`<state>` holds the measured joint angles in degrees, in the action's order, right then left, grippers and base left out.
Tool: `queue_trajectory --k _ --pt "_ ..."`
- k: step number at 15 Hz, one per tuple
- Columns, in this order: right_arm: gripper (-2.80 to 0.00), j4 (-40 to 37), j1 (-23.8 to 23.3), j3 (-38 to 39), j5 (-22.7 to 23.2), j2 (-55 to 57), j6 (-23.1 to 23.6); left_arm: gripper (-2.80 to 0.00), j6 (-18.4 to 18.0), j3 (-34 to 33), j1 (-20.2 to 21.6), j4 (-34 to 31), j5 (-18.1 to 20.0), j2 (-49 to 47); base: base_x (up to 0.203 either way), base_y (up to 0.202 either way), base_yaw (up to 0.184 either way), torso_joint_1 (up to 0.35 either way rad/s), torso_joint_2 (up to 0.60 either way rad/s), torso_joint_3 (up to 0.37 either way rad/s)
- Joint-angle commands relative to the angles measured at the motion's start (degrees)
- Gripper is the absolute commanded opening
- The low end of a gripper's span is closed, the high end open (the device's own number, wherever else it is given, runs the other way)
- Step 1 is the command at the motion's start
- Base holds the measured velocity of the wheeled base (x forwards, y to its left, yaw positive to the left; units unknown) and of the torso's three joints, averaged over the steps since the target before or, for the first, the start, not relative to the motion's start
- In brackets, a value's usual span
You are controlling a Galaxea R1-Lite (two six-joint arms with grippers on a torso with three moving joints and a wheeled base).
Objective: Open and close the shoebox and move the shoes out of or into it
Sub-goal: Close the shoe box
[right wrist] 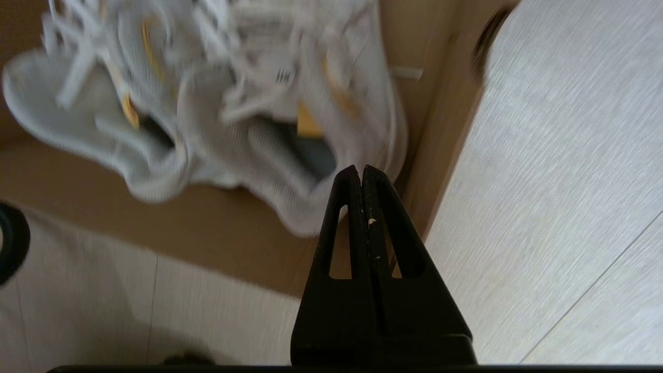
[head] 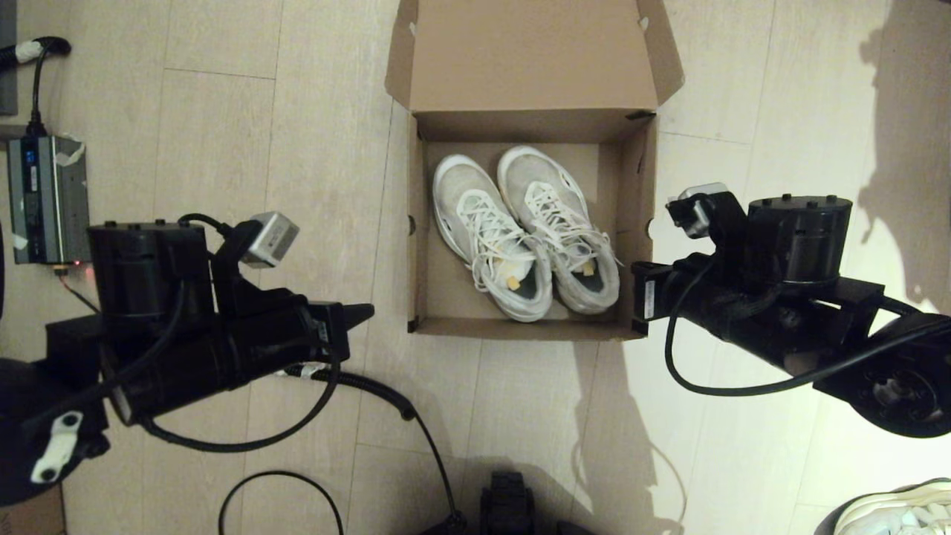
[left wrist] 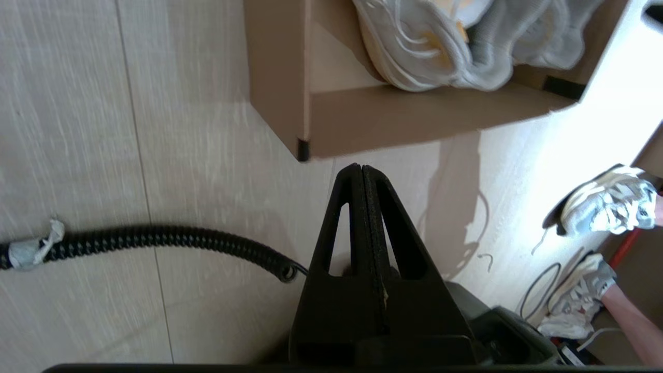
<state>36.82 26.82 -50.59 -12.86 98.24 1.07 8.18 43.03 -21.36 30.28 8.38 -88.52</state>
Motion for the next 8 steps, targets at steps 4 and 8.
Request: queue_trajectory --k 4,8 --pt "-2.8 3.7 0.7 2.7 -0.2 0.8 0.4 -2.8 0.1 3.8 0.2 1.2 0.1 -3.8 0.0 0.0 0.0 0.0 0.0 0.0" --pt "-2.8 3.7 0.9 8.5 -0.1 -1.9 0.5 -2.8 0.1 3.9 0.3 1.3 0.1 -4.7 0.0 0.0 0.0 0.0 0.0 0.0"
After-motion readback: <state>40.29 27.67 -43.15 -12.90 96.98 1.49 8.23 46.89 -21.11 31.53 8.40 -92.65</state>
